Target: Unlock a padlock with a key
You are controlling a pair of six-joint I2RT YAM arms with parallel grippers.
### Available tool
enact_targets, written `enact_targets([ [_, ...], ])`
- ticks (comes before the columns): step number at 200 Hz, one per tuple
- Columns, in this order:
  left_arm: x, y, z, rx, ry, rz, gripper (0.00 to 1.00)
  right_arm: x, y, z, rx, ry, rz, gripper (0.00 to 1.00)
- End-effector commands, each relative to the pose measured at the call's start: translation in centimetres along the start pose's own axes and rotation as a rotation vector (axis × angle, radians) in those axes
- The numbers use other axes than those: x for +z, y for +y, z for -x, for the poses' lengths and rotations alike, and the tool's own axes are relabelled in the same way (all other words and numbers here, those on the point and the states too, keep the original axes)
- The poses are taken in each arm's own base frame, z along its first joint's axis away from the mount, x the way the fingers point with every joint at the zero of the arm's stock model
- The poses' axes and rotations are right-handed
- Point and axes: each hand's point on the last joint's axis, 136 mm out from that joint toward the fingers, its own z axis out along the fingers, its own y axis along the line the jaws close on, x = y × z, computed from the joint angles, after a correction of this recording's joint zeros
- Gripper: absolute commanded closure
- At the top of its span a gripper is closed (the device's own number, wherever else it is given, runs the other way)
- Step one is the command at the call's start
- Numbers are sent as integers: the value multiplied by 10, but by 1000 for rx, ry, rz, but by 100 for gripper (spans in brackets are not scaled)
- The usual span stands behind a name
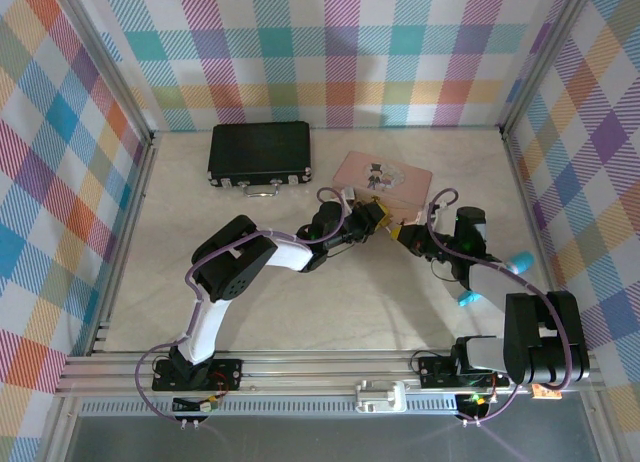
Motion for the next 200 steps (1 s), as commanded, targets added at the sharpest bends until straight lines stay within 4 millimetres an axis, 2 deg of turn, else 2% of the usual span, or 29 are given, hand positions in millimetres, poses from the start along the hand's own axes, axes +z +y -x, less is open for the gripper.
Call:
enact_targets([
  [1, -6, -69, -9, 56, 13, -157, 100, 3, 0, 3, -9, -7, 4, 100],
  [41, -7, -72, -10, 62, 16, -162, 100, 4, -2, 7, -10, -21, -4, 100],
  [86, -7, -68, -12, 64, 24, -148, 100, 1, 16, 18, -51, -46, 35, 100],
  [174, -10, -61, -14, 77, 28, -128, 100, 0, 22, 20, -61, -45, 49, 100],
  [200, -13, -59, -11, 75, 14, -127, 100, -4, 18, 12, -60, -30, 14, 100],
])
